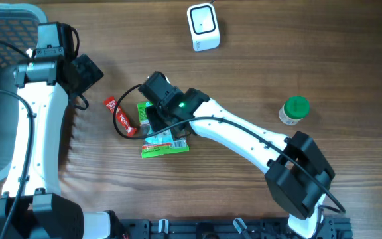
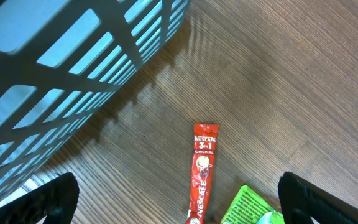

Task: Scan the item barcode
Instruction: 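Reach the right gripper to the snack pile and grasp the red-white packet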

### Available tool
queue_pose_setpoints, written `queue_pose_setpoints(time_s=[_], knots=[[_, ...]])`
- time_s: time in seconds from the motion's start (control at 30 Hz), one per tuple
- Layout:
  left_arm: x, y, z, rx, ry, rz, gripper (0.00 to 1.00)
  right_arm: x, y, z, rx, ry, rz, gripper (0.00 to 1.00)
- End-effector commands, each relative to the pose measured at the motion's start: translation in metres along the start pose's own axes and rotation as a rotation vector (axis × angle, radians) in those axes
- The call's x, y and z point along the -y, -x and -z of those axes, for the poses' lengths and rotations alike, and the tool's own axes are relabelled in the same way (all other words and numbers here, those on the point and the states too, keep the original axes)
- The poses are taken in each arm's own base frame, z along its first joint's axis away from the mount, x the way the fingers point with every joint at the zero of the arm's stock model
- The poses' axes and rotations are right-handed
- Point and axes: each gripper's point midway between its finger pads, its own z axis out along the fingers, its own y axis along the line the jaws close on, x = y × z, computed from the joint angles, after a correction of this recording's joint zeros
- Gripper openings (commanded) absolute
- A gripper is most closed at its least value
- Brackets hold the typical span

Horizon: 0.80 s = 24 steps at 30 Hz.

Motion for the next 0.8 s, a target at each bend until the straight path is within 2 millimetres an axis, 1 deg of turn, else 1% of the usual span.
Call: queue_pose_setpoints(time_s=[0.0, 0.03, 0.07, 0.1, 0.17, 0.23, 0.27, 0.33, 0.37, 0.43, 0.47, 0.5, 0.53, 0.63, 0.67, 0.77], knots=[[-0.003, 0.008, 0.005, 0.027, 0.005, 0.009, 1.00, -0.001, -0.012, -0.012, -0.043, 0.001, -0.012, 0.36], [-0.003, 0.008, 0.005, 0.027, 0.005, 0.008, 1.00, -0.001, -0.011, -0.012, -0.043, 0.001, -0.011, 0.29], [-0.003, 0.008, 0.005, 0.027, 0.005, 0.008, 1.00, -0.002, -0.010, -0.011, -0.038, 0.003, -0.011, 0.26], [-0.003, 0.008, 0.005, 0.027, 0.005, 0.009, 1.00, -0.002, -0.008, -0.009, -0.031, 0.005, -0.007, 0.25], [-0.003, 0.008, 0.005, 0.027, 0.005, 0.009, 1.00, 0.001, -0.001, 0.000, -0.013, 0.009, -0.015, 0.16], [-0.003, 0.008, 0.005, 0.027, 0.005, 0.008, 1.00, 0.006, 0.004, 0.012, 0.002, 0.008, -0.024, 0.12], [-0.003, 0.008, 0.005, 0.027, 0.005, 0.008, 1.00, 0.013, 0.007, 0.020, 0.009, -0.003, -0.036, 0.12], [-0.003, 0.008, 0.005, 0.027, 0.005, 0.009, 1.00, 0.037, 0.011, 0.038, 0.015, -0.056, -0.027, 0.12], [-0.003, 0.008, 0.005, 0.027, 0.005, 0.008, 1.00, 0.054, 0.010, 0.046, 0.007, -0.108, -0.040, 0.13], [-0.003, 0.008, 0.005, 0.027, 0.005, 0.008, 1.00, 0.087, 0.002, 0.052, -0.031, -0.212, -0.071, 0.14], [-0.003, 0.008, 0.005, 0.027, 0.005, 0.008, 1.00, 0.110, -0.007, 0.054, -0.070, -0.290, -0.089, 0.16], [-0.003, 0.008, 0.005, 0.027, 0.005, 0.009, 1.00, 0.120, -0.011, 0.056, -0.085, -0.326, -0.094, 0.17], [-0.003, 0.008, 0.005, 0.027, 0.005, 0.008, 1.00, 0.134, -0.017, 0.055, -0.102, -0.378, -0.100, 0.18], [-0.003, 0.008, 0.005, 0.027, 0.005, 0.008, 1.00, 0.159, -0.031, 0.050, -0.120, -0.477, -0.096, 0.20], [-0.003, 0.008, 0.005, 0.027, 0.005, 0.008, 1.00, 0.168, -0.040, 0.045, -0.127, -0.518, -0.090, 0.20], [-0.003, 0.008, 0.005, 0.027, 0.005, 0.008, 1.00, 0.177, -0.052, 0.032, -0.126, -0.539, -0.087, 0.21]])
